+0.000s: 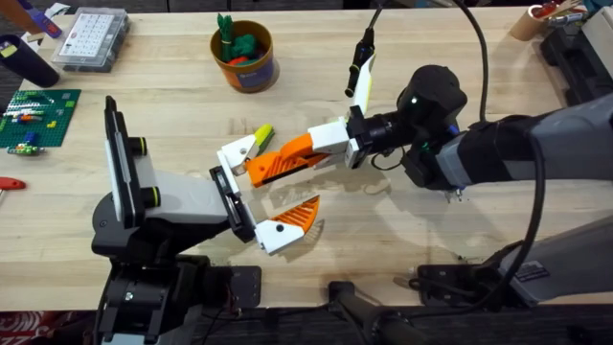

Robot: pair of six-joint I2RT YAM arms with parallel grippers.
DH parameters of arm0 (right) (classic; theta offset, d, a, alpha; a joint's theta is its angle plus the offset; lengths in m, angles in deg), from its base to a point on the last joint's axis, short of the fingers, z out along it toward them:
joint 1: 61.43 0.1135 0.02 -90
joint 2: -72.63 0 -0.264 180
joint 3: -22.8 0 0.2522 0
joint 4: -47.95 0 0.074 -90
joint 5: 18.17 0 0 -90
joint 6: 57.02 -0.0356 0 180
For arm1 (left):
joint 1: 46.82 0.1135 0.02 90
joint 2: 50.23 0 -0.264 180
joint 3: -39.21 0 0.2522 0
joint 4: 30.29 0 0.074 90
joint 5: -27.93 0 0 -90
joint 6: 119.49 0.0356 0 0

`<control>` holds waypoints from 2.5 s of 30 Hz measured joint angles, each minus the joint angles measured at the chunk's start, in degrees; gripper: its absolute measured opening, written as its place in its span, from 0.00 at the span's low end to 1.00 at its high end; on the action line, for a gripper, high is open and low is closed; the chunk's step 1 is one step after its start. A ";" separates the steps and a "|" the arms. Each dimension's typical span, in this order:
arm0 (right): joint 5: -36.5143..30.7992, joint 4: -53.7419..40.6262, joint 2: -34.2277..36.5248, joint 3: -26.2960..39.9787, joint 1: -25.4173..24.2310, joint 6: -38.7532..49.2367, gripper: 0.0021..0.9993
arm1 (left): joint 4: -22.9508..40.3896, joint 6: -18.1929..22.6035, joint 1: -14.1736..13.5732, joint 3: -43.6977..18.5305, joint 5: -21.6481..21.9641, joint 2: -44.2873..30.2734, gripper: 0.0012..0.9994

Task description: Pick up the gripper from the table and insert it into the empty holder that is missing its gripper. Then pick up a screw, insert it into the mounting hole, and use the screwdriver to tighten it. Finally, clean up the table by picking up the vegetable and placing it into the bucket.

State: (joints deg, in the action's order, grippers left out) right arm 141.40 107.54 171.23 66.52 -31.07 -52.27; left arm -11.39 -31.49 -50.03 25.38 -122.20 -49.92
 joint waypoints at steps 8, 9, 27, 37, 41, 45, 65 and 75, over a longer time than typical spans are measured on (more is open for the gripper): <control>0.50 3.26 0.03 -0.13 -0.85 -2.28 0.02 | 0.41 0.09 0.10 -0.22 -0.05 -0.33 0.99; 0.57 3.53 0.03 -0.13 -1.17 -2.66 0.02 | 0.42 0.20 0.10 -0.22 -0.11 -0.31 0.99; 4.73 4.43 0.05 -0.20 -2.99 -5.63 0.02 | 0.49 0.02 0.10 -0.24 -0.31 -0.31 0.99; 6.59 -0.51 0.03 -0.20 -3.49 1.11 0.02 | 0.49 0.02 0.10 -0.24 -0.31 -0.31 0.99; 7.92 -0.86 0.04 -0.20 -3.74 2.61 0.02 | 0.50 0.02 0.10 -0.24 -0.34 -0.33 0.99; 10.51 -0.88 0.04 -0.20 -5.29 3.13 0.02 | 0.65 0.04 0.10 -0.24 -1.20 -0.33 0.99; 14.17 6.61 0.05 -0.24 -6.92 0.02 0.02 | 1.27 1.54 0.10 -0.24 -4.83 -0.31 0.99; 12.37 6.98 0.05 -0.24 -6.08 -2.93 0.02 | 1.34 1.74 0.10 -0.24 -5.03 -0.32 0.99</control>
State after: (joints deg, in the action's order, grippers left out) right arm 153.77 114.52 171.28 66.28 -37.15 -55.20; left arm -10.05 -29.75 -49.94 25.14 -127.24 -50.24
